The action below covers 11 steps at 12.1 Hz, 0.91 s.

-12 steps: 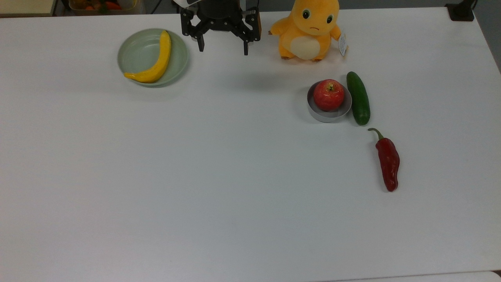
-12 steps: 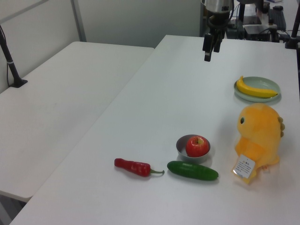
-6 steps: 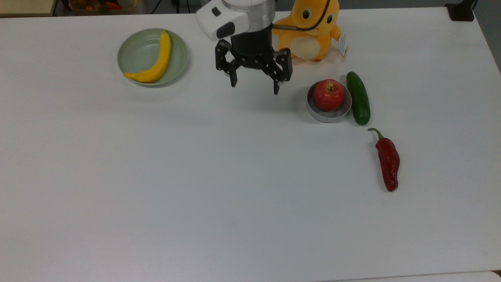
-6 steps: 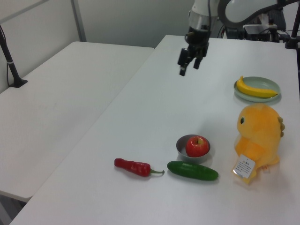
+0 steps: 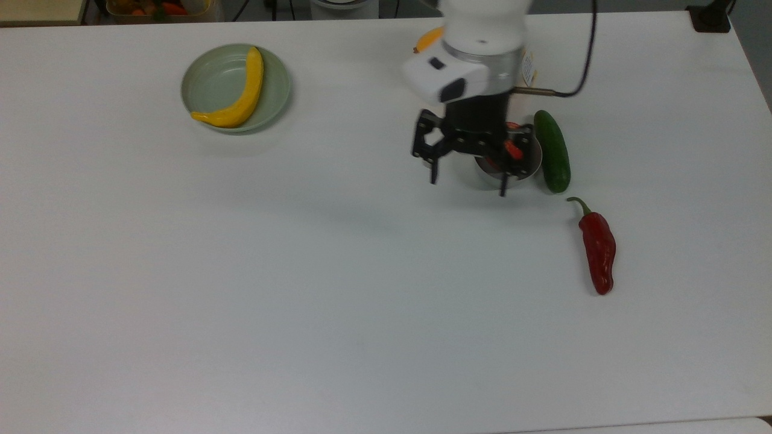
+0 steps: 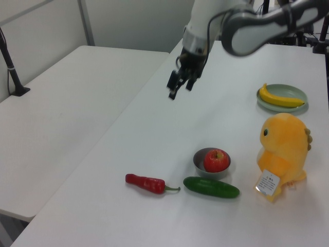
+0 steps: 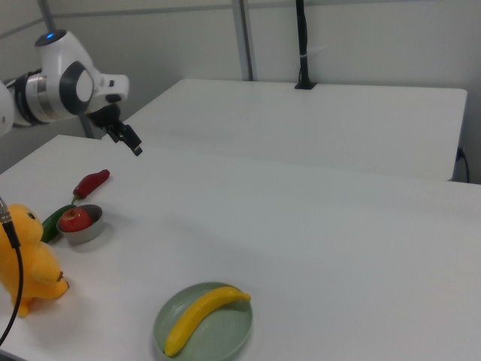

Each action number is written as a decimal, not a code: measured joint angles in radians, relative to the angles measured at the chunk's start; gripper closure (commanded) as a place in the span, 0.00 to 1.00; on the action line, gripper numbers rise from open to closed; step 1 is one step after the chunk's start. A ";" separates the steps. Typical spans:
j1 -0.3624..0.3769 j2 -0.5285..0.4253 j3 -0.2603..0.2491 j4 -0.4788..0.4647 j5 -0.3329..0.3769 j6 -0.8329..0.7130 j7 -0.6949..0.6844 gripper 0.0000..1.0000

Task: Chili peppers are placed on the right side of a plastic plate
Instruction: 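Move the open gripper toward the red chili pepper and lower it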

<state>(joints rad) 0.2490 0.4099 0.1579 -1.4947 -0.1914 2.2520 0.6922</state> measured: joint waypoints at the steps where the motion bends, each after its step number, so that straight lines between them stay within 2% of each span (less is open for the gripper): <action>1: 0.036 0.029 0.000 0.002 -0.066 0.052 0.064 0.00; 3: 0.101 0.089 -0.004 0.020 -0.155 0.126 0.163 0.00; 4: 0.129 0.119 -0.011 0.042 -0.175 0.143 0.202 0.00; 7: 0.188 0.207 -0.027 0.134 -0.191 0.153 0.261 0.00; 11: 0.286 0.271 -0.046 0.157 -0.245 0.190 0.317 0.00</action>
<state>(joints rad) 0.5354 0.6809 0.1120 -1.3378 -0.4367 2.4421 1.0095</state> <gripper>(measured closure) 0.000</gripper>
